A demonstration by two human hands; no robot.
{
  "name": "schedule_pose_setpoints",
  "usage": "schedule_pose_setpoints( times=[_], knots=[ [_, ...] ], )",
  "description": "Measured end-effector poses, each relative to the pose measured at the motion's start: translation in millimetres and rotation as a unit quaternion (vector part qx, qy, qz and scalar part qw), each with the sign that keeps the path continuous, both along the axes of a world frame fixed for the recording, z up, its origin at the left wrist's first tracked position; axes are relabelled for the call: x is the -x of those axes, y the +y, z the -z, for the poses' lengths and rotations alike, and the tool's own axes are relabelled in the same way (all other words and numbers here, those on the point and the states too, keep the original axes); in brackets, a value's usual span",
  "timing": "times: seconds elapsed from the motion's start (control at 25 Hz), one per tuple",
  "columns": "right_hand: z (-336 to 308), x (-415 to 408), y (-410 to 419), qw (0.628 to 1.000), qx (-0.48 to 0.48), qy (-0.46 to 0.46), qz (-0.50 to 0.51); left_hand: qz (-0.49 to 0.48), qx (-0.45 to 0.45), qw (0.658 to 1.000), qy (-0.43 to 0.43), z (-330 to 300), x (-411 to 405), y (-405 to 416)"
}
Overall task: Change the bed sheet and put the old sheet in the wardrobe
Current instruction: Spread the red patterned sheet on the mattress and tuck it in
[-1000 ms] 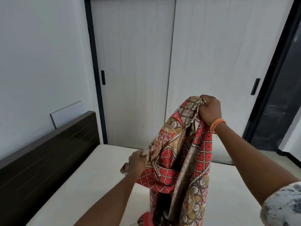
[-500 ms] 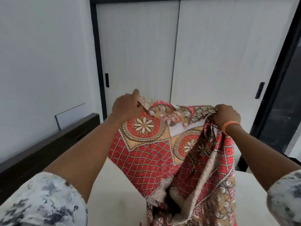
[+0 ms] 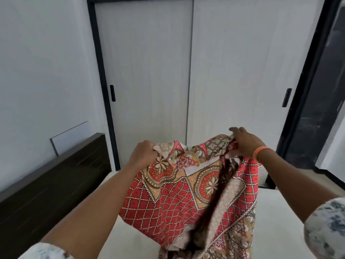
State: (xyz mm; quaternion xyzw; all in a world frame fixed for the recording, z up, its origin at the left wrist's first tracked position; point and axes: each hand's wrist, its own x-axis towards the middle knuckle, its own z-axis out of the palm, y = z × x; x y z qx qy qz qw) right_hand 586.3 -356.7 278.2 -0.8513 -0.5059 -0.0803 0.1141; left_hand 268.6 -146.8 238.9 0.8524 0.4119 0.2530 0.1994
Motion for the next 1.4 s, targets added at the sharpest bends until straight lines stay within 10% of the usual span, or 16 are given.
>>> schedule_pose_setpoints(
  times=[0.2,0.48,0.6,0.76,1.12,1.4],
  knots=[
    [44,-26,-22,0.978,0.175,-0.107,0.036,-0.014,0.008,1.000,0.013,23,-74,-39],
    [40,-146,-78,0.984,-0.046,-0.117,0.129,-0.137,0.010,0.919,0.369,89,-164,-48],
    [30,-175,-74,0.990,-0.099,-0.104,-0.005,0.085,0.097,0.976,0.174,74,-261,-85],
    [10,-183,-61,0.980,-0.129,-0.081,-0.125,0.266,0.081,0.950,-0.144,16,-370,-163],
    [115,-269,-124,0.981,0.034,0.171,0.079,0.235,0.020,0.943,-0.234,-27,-369,-123],
    [66,-285,-116,0.896,-0.291,0.181,0.283,0.148,-0.046,0.983,-0.095,-11,-344,-75]
  ],
)
